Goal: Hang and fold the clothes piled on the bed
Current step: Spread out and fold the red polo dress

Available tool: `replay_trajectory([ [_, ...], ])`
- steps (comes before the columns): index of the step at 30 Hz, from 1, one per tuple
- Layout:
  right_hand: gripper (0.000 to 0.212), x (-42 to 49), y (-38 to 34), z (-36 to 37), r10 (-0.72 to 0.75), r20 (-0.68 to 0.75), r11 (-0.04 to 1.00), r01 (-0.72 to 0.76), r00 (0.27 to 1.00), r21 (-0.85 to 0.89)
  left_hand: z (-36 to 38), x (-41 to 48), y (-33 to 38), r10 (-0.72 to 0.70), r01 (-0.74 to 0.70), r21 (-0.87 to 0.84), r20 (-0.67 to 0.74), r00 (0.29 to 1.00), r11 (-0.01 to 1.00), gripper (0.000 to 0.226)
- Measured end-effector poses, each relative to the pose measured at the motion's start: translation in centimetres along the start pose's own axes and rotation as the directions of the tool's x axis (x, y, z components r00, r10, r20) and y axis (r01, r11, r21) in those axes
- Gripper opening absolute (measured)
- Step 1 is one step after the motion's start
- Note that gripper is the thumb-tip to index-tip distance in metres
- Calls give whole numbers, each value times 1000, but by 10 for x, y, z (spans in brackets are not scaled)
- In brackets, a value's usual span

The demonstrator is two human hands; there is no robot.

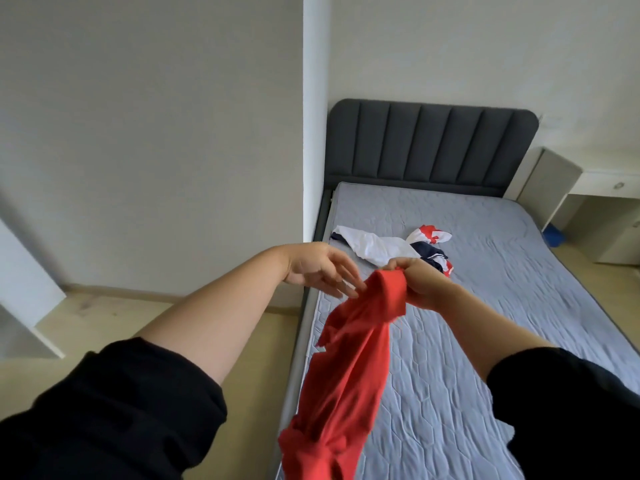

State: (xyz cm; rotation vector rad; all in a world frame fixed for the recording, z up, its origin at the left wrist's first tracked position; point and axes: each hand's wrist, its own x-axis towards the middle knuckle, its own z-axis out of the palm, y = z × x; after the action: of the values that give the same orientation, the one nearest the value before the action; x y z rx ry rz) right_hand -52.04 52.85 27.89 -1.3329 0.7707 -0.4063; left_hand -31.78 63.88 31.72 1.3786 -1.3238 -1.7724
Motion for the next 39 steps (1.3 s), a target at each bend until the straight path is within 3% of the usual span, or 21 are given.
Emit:
replay_trajectory([
  [2,55,-6,-8,4,-38,42,990,31,998,141,-6,0,-10,40,1,138,-292,955,990,27],
  [3,58,-7,-11,5,-58,45,980,48,997,193,-7,1,-15,43,48,254,-340,939,966,29],
  [5,57,-11,-19,9,-102,27,941,88,994,327,-1,8,-19,13,129,424,-317,948,896,43],
  [7,52,-14,-28,14,-137,19,882,113,990,457,10,20,-20,47,134,536,-310,950,833,42],
  [9,40,-19,-36,16,-146,19,850,116,989,514,21,32,-20,159,126,591,-406,900,797,30],
  [11,38,-19,-38,10,-134,22,850,104,991,516,24,40,-18,301,183,693,-515,802,697,26],
  [13,49,-19,-38,-1,-101,-40,909,109,994,402,25,42,-15,429,254,760,-572,699,599,24],
  [15,56,-21,-36,-14,-84,-231,992,104,969,76,25,38,-6,501,282,765,-607,617,579,17],
  [18,41,-28,-35,-30,-126,-422,917,-57,898,-395,29,36,10,487,233,767,-578,655,598,21],
  [20,37,-32,-37,-31,-161,-414,865,-74,896,-497,37,40,22,481,173,767,-543,689,618,24],
  [23,25,-39,-37,-16,-182,-167,811,52,969,-583,47,48,38,463,142,750,-533,708,646,36],
  [25,14,-40,-29,-8,-172,-59,666,72,983,-743,49,50,45,444,149,732,-547,710,665,38],
  [28,24,-32,-13,0,-295,-97,388,26,951,-921,48,46,49,425,149,736,-530,734,661,34],
  [31,17,-25,-7,15,-375,-154,295,-40,914,-955,49,42,52,401,183,756,-517,756,628,32],
  [33,18,-19,-7,20,-393,-193,234,-105,899,-966,46,37,50,421,260,809,-515,747,527,25],
  [36,21,-17,-15,21,-429,-179,18,-189,886,-982,40,23,44,450,455,851,-525,722,263,16],
  [39,23,-13,-26,25,-359,-173,-161,-243,917,-956,31,14,31,426,552,816,-568,704,174,21],
])
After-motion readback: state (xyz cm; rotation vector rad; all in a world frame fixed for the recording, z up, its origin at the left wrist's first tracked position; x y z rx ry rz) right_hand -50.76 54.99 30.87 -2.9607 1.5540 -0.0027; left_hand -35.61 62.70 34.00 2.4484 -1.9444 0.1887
